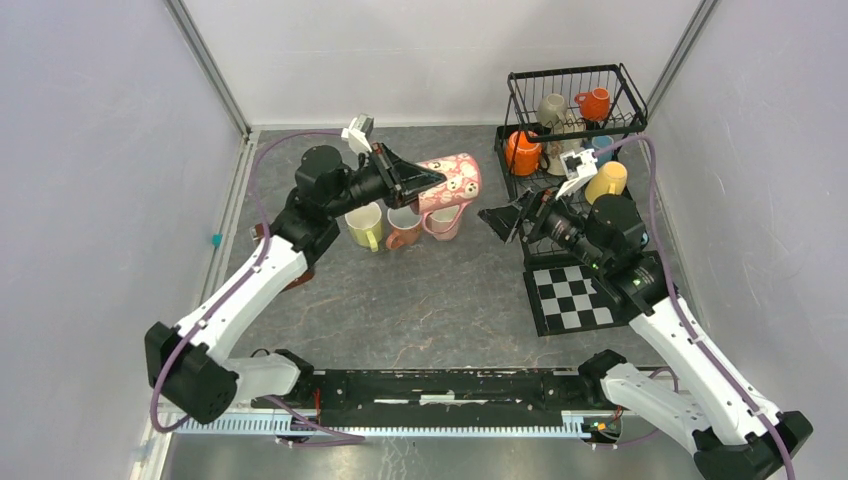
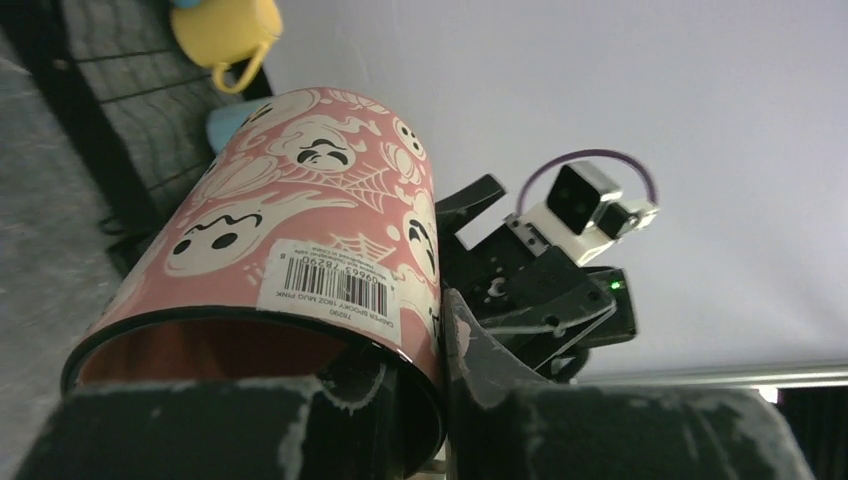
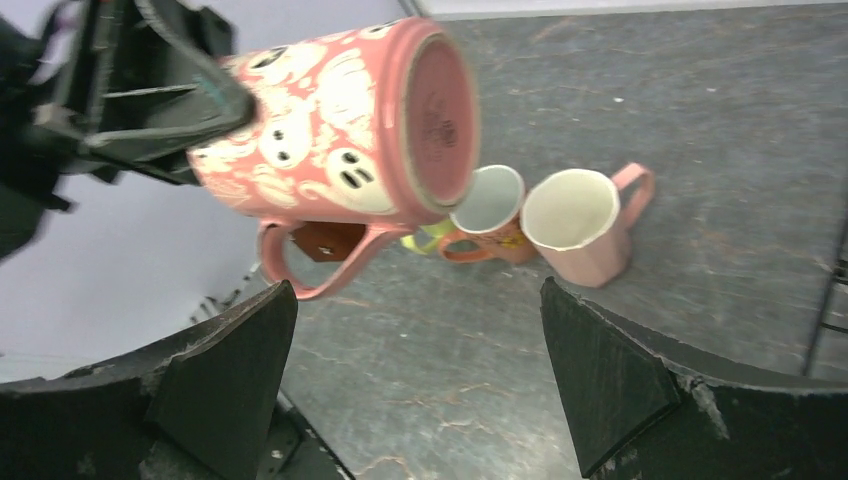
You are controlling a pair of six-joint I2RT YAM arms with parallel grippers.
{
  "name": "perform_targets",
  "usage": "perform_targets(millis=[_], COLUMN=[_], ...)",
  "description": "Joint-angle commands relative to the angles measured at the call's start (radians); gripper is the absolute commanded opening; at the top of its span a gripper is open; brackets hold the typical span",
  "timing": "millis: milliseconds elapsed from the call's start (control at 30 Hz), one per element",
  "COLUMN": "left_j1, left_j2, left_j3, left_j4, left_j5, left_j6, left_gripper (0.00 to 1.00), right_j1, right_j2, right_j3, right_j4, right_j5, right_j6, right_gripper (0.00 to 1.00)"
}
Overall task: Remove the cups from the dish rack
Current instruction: Place the cup at the center of the board.
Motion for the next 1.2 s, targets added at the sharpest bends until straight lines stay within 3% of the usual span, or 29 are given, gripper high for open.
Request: perform_targets(millis=[0,333,567,767,1167], left_j1=[0.003,0.003,0.003,0.005,0.053], left_j2=[-0.118,-0.185,-0.206,-0.184,-0.045], left_j3=[0.128,0.282,0.283,0.221,0.125], left_j4=[-0.298,-0.933,-1.207,-1.267,-1.153], left_j5=[-0.080,-0.349,-0.619,-0.734,-0.743], left_j6=[0.288,0.598,0.672,0.684,0.721], left_gripper=[0.02,0.02,0.02,0.02,0.02], right_j1=[0.000,0.000,0.000,-0.002,0.000], right_j2=[0.000,0.010,0.032,0.039,0.022], right_j3=[0.073,0.067,0.049,0.033,0.023], right_j4=[-0.163,-0.175,-0.159,-0.151,-0.163], right_j5=[0.108,0.147,0.145,0.145,0.144], right_j6=[-0.141,-0.192,-0.204,-0.207,-0.222], right_gripper=[0.98,0.98,0.98,0.98,0.98])
